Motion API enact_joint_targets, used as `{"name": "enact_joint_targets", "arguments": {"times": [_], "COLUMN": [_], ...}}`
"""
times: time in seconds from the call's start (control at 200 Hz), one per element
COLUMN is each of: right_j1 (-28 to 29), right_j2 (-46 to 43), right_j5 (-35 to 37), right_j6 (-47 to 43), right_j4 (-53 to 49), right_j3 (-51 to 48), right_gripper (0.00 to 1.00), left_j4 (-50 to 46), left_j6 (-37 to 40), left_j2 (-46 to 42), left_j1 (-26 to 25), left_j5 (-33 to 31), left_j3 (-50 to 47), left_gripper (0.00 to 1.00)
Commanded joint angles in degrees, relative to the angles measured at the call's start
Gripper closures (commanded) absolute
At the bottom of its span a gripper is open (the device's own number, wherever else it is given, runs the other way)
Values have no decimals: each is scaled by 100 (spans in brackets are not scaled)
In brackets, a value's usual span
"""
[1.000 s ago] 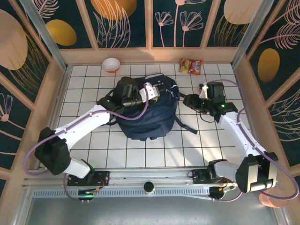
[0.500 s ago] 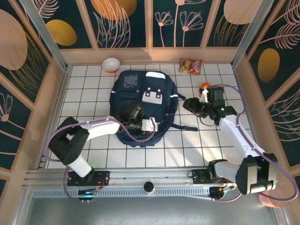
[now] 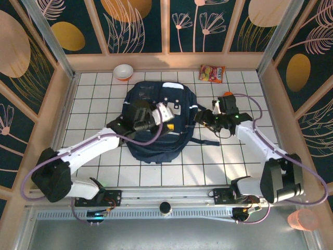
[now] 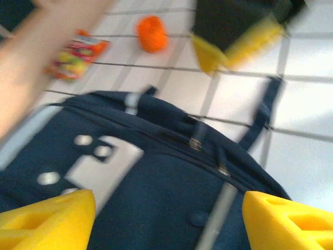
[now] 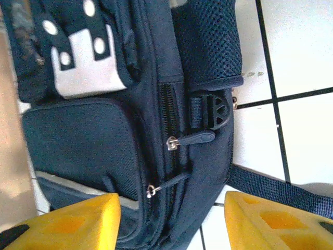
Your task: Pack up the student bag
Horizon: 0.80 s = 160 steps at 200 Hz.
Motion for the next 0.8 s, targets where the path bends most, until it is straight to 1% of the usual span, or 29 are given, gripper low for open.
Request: {"name": "enact_joint_targets", "arguments": {"times": [0.0, 0.065, 0.135, 0.24, 0.31, 0.37, 0.49, 0.595, 0.666, 0.711, 0.741, 0.796], "right_j1": [227, 282, 359, 464, 500, 515, 553, 548, 560, 557, 554, 555], "right_j2": [268, 477, 743, 1198, 1551, 1823, 2130, 2330, 2502, 2624, 2699, 2814], "right_j5": [263, 253, 306, 513, 695, 770, 792, 468, 383, 411, 452, 557], "right_j6": [133, 172, 152, 74, 42, 33, 56, 94, 101, 115, 118, 120], "right_j4": [-127, 26, 52, -27, -191, -246, 82, 548, 732, 819, 839, 873], "right_j3": [338, 473, 703, 1080, 1276, 1368, 1261, 1092, 1002, 932, 904, 845], "right_gripper": [44, 44, 44, 44, 42, 42, 42, 42, 43, 46, 48, 54], "left_j4": [-279, -578, -797, -871, -785, -646, -381, -163, -5, 48, 101, 237], "left_j6": [-2154, -2875, -3320, -3745, -3981, -4209, -4448, -4565, -4612, -4679, -4718, -4843], "left_j2": [-163, -164, -130, -41, 42, 129, 451, 835, 1146, 1334, 1446, 1572], "left_j1": [693, 1203, 1643, 2007, 2139, 2232, 2378, 2416, 2419, 2416, 2417, 2414], "left_j5": [-759, -792, -857, -979, -1015, -1219, -1486, -1176, -1045, -964, -853, -627], "left_j3": [386, 493, 490, 304, 113, -145, -546, -769, -934, -1006, -1059, -1180], "left_gripper": [21, 19, 19, 18, 20, 21, 24, 29, 34, 37, 42, 48]}}
